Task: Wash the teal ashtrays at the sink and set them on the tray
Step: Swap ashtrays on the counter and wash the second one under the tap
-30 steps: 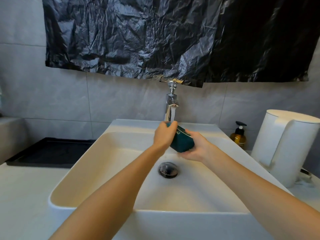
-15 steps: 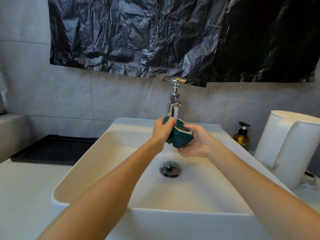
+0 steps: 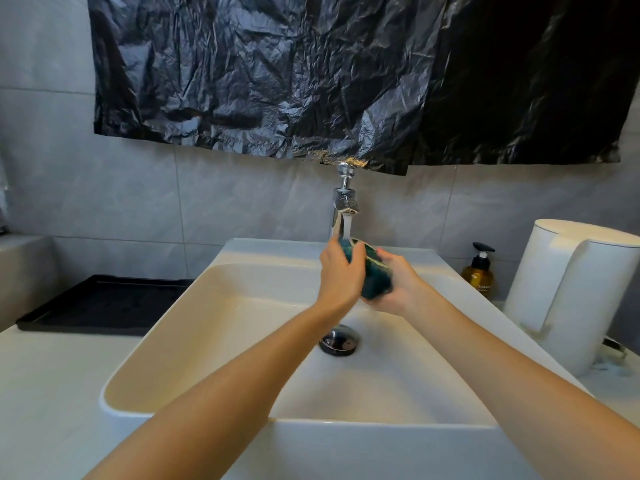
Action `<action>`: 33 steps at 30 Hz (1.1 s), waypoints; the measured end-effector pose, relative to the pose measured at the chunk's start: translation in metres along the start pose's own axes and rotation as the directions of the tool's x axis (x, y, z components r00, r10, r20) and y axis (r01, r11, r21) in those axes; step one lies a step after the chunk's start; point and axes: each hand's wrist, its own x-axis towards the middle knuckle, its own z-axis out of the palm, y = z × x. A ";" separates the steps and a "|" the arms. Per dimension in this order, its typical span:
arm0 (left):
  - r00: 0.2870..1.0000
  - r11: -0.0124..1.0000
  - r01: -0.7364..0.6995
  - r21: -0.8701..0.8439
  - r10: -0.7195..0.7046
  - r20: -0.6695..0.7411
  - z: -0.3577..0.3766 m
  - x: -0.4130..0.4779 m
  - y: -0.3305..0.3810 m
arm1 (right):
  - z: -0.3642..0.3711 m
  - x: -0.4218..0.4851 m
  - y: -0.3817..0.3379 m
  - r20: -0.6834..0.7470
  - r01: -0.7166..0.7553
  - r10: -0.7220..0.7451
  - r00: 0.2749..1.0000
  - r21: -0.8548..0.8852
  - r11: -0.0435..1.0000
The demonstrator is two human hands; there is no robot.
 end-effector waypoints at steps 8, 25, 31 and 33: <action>0.997 0.995 0.072 0.073 -0.070 -0.025 -0.012 0.020 0.002 | -0.001 0.000 0.004 -0.021 0.014 -0.014 1.000 -0.019 1.000; 0.945 0.941 0.296 -0.167 -0.263 0.192 -0.034 0.030 -0.001 | -0.003 -0.007 -0.001 0.089 0.010 0.012 0.996 -0.252 0.968; 0.975 0.951 0.221 -0.216 -0.219 0.030 -0.012 0.019 -0.008 | 0.006 -0.002 0.007 0.049 -0.009 0.011 0.999 -0.058 0.998; 0.986 0.970 0.162 -0.181 -0.167 -0.012 0.002 0.011 -0.009 | 0.004 0.002 0.005 0.003 -0.016 0.016 1.000 0.019 1.000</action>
